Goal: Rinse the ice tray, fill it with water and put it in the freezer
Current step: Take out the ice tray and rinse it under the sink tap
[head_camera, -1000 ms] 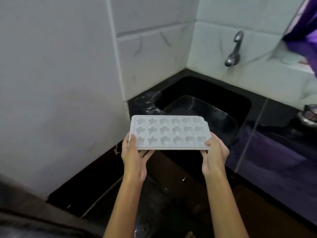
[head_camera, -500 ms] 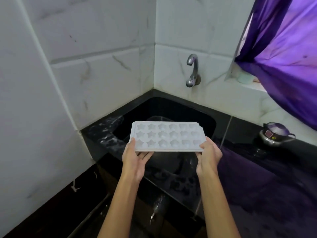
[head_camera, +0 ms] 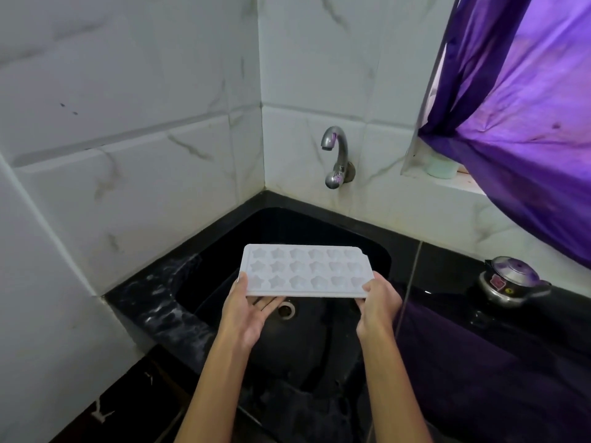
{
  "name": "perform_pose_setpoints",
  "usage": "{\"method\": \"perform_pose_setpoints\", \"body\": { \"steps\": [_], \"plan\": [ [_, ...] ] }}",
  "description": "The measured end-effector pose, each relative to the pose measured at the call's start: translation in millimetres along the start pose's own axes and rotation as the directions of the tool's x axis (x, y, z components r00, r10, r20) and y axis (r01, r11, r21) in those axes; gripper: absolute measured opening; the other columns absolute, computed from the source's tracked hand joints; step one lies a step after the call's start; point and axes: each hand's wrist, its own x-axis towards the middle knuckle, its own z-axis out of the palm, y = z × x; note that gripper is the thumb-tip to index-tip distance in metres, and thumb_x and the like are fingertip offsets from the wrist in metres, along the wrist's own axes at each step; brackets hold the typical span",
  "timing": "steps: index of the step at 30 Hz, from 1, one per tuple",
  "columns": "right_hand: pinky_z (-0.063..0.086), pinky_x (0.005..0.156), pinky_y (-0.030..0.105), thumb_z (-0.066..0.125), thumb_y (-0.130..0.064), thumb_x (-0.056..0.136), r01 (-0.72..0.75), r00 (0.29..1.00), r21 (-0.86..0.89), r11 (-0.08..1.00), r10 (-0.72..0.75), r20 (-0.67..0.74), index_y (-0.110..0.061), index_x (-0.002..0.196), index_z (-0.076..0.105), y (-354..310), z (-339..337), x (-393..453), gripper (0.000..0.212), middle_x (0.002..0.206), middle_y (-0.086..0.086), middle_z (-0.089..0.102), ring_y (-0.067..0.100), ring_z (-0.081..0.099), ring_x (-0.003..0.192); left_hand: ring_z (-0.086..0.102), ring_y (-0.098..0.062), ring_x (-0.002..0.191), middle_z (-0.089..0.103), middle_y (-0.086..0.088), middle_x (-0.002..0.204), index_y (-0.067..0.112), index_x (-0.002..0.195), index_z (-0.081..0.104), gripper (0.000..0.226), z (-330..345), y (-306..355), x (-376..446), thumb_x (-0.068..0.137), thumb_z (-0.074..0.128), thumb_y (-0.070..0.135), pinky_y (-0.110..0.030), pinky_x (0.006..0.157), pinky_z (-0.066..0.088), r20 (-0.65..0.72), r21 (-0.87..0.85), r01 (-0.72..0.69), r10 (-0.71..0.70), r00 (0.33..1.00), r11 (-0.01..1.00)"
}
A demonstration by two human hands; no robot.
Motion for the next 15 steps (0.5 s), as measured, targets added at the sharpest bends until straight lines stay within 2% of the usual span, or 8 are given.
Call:
{"method": "perform_pose_setpoints", "body": {
  "steps": [2, 3, 4, 5, 7, 9, 12, 15],
  "plan": [
    [0.041, 0.061, 0.026, 0.043, -0.006, 0.078, 0.117, 0.993, -0.229, 0.966, -0.121, -0.004, -0.022, 0.071, 0.055, -1, 11, 14, 0.021, 0.074, -0.006, 0.055, 0.018, 0.053, 0.073, 0.062, -0.035, 0.099, 0.061, -0.021, 0.116, 0.008, 0.132, 0.045, 0.039, 10, 3, 18, 0.100, 0.041, 0.031, -0.046, 0.074, 0.052, 0.001, 0.017, 0.005, -0.005, 1.000, 1.000],
    [0.043, 0.069, 0.030, 0.046, -0.012, 0.079, 0.210, 0.975, -0.392, 0.895, -0.224, 0.011, -0.024, 0.083, 0.059, -3, 18, 18, 0.018, 0.086, -0.004, 0.058, 0.022, 0.054, 0.085, 0.062, -0.035, 0.099, 0.061, -0.021, 0.117, 0.008, 0.133, 0.045, 0.040, 15, 5, 28, 0.101, 0.041, 0.031, -0.046, 0.073, 0.052, 0.003, 0.027, 0.007, -0.007, 1.000, 1.000],
    [0.045, 0.085, 0.035, 0.051, -0.015, 0.082, 0.296, 0.941, -0.560, 0.774, -0.337, 0.031, -0.020, 0.107, 0.062, -6, 26, 26, 0.028, 0.109, 0.001, 0.061, 0.025, 0.054, 0.106, 0.063, -0.035, 0.098, 0.062, -0.020, 0.116, 0.008, 0.133, 0.045, 0.039, 21, 6, 38, 0.101, 0.040, 0.031, -0.045, 0.072, 0.052, 0.008, 0.038, 0.008, -0.008, 1.000, 0.999],
    [0.039, 0.101, 0.038, 0.055, -0.015, 0.085, 0.364, 0.898, -0.653, 0.664, -0.437, 0.056, -0.014, 0.128, 0.054, -9, 36, 34, 0.043, 0.131, 0.006, 0.055, 0.026, 0.047, 0.125, 0.063, -0.034, 0.098, 0.062, -0.020, 0.114, 0.008, 0.132, 0.046, 0.038, 27, 8, 47, 0.101, 0.040, 0.030, -0.045, 0.071, 0.052, 0.014, 0.048, 0.007, -0.008, 1.000, 0.999],
    [0.029, 0.112, 0.034, 0.057, -0.015, 0.089, 0.490, 0.828, -0.642, 0.590, -0.546, 0.130, -0.008, 0.140, 0.043, -22, 64, 49, 0.053, 0.145, 0.008, 0.044, 0.024, 0.037, 0.136, 0.063, -0.034, 0.096, 0.063, -0.018, 0.111, 0.009, 0.130, 0.047, 0.036, 38, 10, 67, 0.101, 0.039, 0.030, -0.045, 0.071, 0.052, 0.031, 0.057, 0.007, -0.009, 0.999, 0.998],
    [0.029, 0.109, 0.029, 0.055, -0.018, 0.092, 0.538, 0.830, -0.538, 0.649, -0.520, 0.203, -0.007, 0.141, 0.042, -38, 97, 64, 0.051, 0.145, 0.007, 0.044, 0.022, 0.038, 0.135, 0.063, -0.034, 0.097, 0.063, -0.018, 0.111, 0.010, 0.130, 0.047, 0.035, 50, 11, 87, 0.102, 0.038, 0.030, -0.046, 0.073, 0.052, 0.041, 0.058, 0.022, -0.025, 0.999, 0.998],
    [0.038, 0.108, 0.036, 0.054, -0.022, 0.094, 0.455, 0.890, -0.467, 0.758, -0.370, 0.266, -0.009, 0.138, 0.044, -53, 145, 96, 0.047, 0.139, 0.005, 0.050, 0.022, 0.046, 0.129, 0.063, -0.034, 0.098, 0.062, -0.018, 0.115, 0.012, 0.129, 0.047, 0.035, 64, 12, 114, 0.101, 0.039, 0.030, -0.046, 0.074, 0.052, 0.049, 0.066, 0.046, -0.050, 0.998, 0.997],
    [0.048, 0.086, 0.033, 0.058, -0.030, 0.092, 0.313, 0.945, -0.450, 0.836, -0.227, 0.235, -0.007, 0.112, 0.059, -62, 182, 136, 0.031, 0.105, 0.005, 0.062, 0.020, 0.059, 0.099, 0.063, -0.033, 0.096, 0.062, -0.017, 0.113, 0.015, 0.126, 0.048, 0.031, 77, 13, 137, 0.101, 0.040, 0.030, -0.046, 0.073, 0.053, 0.067, 0.074, 0.055, -0.060, 0.996, 0.996]
  ]
}}
